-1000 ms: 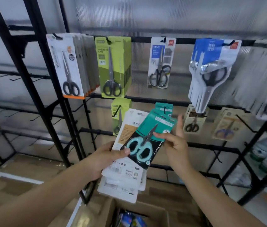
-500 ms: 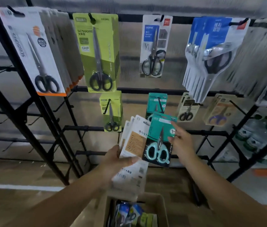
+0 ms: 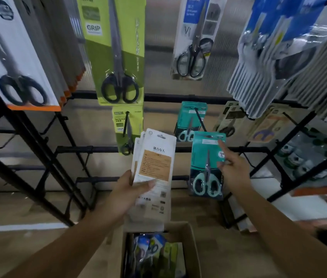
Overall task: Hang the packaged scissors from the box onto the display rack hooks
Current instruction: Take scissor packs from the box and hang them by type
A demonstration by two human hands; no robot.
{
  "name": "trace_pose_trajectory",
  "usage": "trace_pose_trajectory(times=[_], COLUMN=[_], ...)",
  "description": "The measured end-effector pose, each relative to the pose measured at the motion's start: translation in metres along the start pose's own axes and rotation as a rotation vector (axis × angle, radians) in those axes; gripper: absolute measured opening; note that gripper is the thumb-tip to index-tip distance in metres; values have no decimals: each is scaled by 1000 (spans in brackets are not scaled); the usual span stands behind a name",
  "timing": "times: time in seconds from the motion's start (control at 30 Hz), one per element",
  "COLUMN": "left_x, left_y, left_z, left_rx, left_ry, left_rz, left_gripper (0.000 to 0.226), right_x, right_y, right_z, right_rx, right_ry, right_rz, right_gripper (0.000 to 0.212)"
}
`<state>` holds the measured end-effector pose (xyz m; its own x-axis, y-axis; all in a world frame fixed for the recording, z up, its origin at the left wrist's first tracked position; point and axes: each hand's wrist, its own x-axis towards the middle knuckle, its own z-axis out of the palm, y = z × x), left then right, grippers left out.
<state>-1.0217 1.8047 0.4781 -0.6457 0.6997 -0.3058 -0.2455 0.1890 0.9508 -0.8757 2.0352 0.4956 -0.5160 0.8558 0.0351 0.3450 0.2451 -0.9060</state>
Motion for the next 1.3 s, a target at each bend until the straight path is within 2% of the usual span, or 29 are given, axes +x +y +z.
trace_pose_trajectory(times=[0.27,0.37,0.47,0.53,0.63,0.7,0.77,0.9,1.0,1.13,1.23,1.3], left_x=[-14,-16,-18,-19,-24,-23,-21,-17,-15,-12,-6,-4], left_y=[20,30,39,43,51,57,66,86,103,124,132,139], left_z=[6,12,19,23,30,36,42,58,72,96,103,102], left_rx=[-127,-128,-95,-94,-72,-70,-96,-197,-352,-537,-481,-416], left_ry=[-20,13,37,57,70,67,66,3,-82,-15,68,62], left_rz=[24,31,52,59,80,84,70,36,24,162,305,377], left_gripper=[53,49,47,45,43,49,55,56,59,81,87,78], right_x=[48,71,81,79,56,37,22,6,-1,-12,-19,-23], right_y=[-26,-44,-48,-41,-28,-32,-44,-80,-104,-122,-130,-136], right_z=[13,27,30,26,17,4,-10,-28,-34,-30,-22,-20], right_rx=[-155,-192,-240,-290,38,272,358,472,581,705,920,1046], right_ry=[-36,-137,-321,-305,-170,-248,-427,-674,-679,-641,-670,-696], right_rz=[-47,-97,-53,5,218,319,285,182,76,3,23,16], right_gripper=[57,58,70,72,55,33,22,21,29,48,50,54])
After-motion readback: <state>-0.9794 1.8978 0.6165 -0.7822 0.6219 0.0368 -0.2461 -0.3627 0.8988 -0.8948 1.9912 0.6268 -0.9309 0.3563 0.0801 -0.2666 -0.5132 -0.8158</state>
